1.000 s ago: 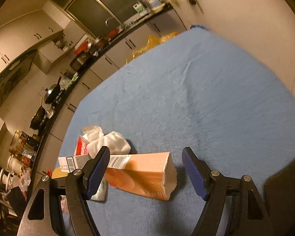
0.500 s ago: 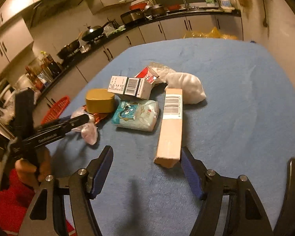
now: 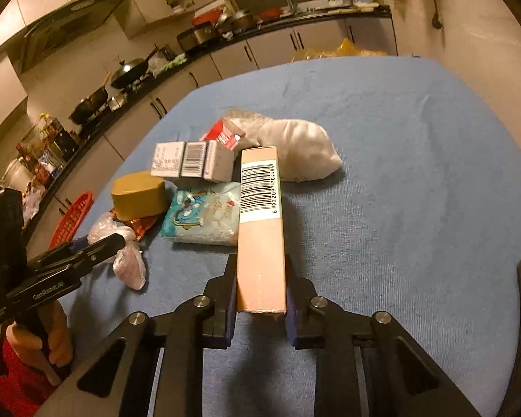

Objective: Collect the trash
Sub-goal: 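Grasp the white plastic bag with the left tool while the right tool grasps the tan barcode box, then lift the white bag with the left tool while the right tool lifts the tan box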

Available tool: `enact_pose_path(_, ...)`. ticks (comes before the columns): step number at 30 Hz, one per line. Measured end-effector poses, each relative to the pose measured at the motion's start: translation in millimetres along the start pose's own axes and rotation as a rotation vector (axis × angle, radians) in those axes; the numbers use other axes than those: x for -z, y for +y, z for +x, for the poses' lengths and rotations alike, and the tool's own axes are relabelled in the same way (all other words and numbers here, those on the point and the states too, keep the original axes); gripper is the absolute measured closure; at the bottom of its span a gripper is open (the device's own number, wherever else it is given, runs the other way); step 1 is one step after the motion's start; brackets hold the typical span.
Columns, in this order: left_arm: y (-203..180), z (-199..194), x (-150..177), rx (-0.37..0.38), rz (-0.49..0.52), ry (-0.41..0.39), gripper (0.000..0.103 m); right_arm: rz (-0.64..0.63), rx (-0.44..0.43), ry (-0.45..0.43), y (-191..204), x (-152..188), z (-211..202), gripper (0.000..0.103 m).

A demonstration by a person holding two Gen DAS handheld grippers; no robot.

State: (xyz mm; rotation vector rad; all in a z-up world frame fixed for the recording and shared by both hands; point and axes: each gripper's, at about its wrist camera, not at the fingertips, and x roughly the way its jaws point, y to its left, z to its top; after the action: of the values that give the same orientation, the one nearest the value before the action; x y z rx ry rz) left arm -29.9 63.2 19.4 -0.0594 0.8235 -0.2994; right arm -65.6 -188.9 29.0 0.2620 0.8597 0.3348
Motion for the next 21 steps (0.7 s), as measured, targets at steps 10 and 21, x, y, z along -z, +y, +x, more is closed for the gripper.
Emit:
enact_pose_path(10, -1, -10, 9, 0.014, 0.012, -0.044, 0.061, 0.026, 0.018, -0.091, 8, 9, -8, 0.079)
enact_pose_path(21, -4, -8, 9, -0.009, 0.016, -0.04, 0.061, 0.052, -0.037, -0.119, -3, -5, 0, 0.079)
